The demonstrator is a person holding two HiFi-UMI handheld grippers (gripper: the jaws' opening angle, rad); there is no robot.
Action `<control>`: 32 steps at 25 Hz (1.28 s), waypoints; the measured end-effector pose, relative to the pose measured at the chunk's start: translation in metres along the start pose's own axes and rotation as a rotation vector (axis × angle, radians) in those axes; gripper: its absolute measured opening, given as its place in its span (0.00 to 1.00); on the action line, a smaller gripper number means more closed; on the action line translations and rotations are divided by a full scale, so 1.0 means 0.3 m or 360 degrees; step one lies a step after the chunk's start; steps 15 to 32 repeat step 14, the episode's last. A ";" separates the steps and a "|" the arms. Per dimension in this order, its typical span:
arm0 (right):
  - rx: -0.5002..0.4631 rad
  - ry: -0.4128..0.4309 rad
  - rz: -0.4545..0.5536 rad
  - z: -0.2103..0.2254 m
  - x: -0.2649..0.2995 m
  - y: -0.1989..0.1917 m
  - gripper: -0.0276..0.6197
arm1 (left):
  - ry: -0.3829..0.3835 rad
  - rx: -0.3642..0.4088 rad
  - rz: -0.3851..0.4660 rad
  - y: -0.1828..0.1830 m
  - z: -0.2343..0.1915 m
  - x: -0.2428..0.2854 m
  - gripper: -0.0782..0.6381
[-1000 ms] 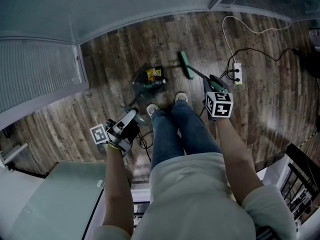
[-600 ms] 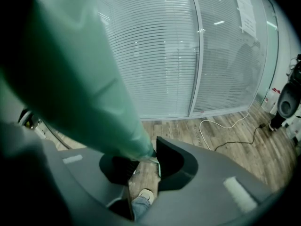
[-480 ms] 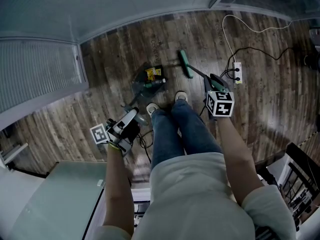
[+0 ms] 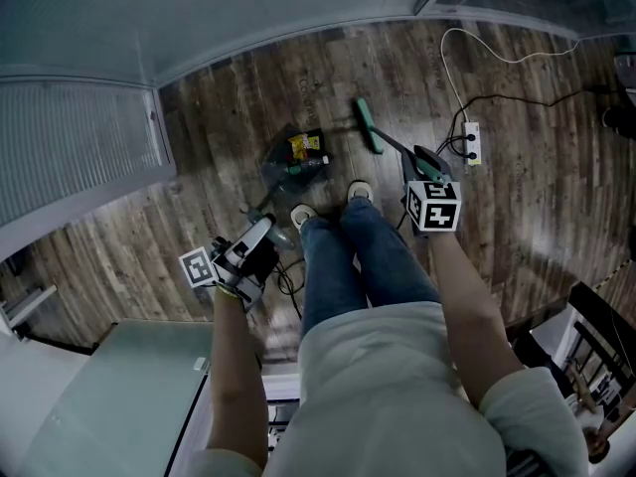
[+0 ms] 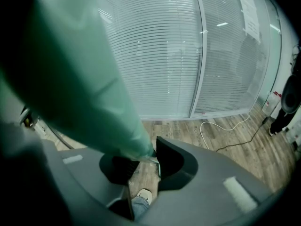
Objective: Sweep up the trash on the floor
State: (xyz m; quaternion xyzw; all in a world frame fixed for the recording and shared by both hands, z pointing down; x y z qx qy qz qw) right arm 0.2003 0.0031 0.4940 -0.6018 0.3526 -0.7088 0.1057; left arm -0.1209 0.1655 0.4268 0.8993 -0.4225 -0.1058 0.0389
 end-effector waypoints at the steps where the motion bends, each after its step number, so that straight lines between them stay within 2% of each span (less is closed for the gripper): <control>1: 0.0002 0.0001 -0.0001 0.002 0.001 0.000 0.19 | 0.0000 0.0001 0.0001 0.001 -0.001 -0.001 0.20; 32: 0.0002 0.0000 0.0003 0.000 -0.003 -0.004 0.19 | -0.0004 0.0004 0.0005 -0.002 -0.003 -0.005 0.20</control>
Point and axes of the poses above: the fingertips, and each gripper's own axes: x forward along the fingers, z to its right, y out of its top, the point moved 6 cm from there along -x, backward along the fingers, and after that the axes turned 6 degrees about -y, right-handed, at the moved point
